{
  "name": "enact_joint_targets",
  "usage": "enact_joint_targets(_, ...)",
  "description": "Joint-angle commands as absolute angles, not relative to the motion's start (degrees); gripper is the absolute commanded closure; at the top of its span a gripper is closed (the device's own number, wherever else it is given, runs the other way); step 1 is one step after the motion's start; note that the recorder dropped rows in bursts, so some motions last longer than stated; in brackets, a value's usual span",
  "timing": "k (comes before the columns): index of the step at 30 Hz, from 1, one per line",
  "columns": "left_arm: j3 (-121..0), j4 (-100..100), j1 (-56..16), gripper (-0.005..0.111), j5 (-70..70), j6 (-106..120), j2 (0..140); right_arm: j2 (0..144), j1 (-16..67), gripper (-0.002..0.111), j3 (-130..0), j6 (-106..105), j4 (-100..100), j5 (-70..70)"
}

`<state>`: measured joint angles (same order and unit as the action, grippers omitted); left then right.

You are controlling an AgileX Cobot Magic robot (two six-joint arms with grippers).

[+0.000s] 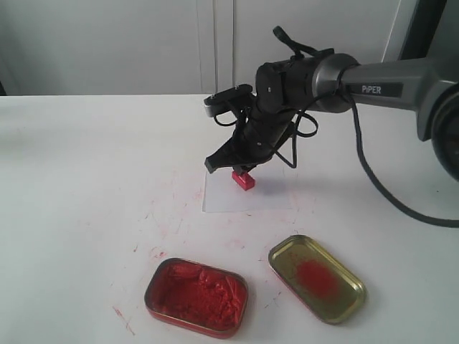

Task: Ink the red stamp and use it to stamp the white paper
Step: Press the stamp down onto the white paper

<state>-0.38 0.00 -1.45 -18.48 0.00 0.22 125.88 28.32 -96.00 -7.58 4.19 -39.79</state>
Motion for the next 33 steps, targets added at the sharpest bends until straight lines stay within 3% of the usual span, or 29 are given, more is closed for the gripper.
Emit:
enact_joint_targets(1,0.0,-0.4,-1.3,0.107,-18.9,0.0,0.0,129.8,27.9,0.108,-96.3,-7.2,4.2,-41.1)
enact_joint_targets(18,0.0,-0.4,-1.3,0.107,-18.9,0.0,0.0,136.9,27.9,0.108,-96.3,-7.2,4.2,-45.8)
enact_joint_targets(33,0.0,-0.4,-1.3,0.107,-18.9,0.0,0.0,128.8,27.9,0.108,-96.7,-5.3,4.7,-44.2)
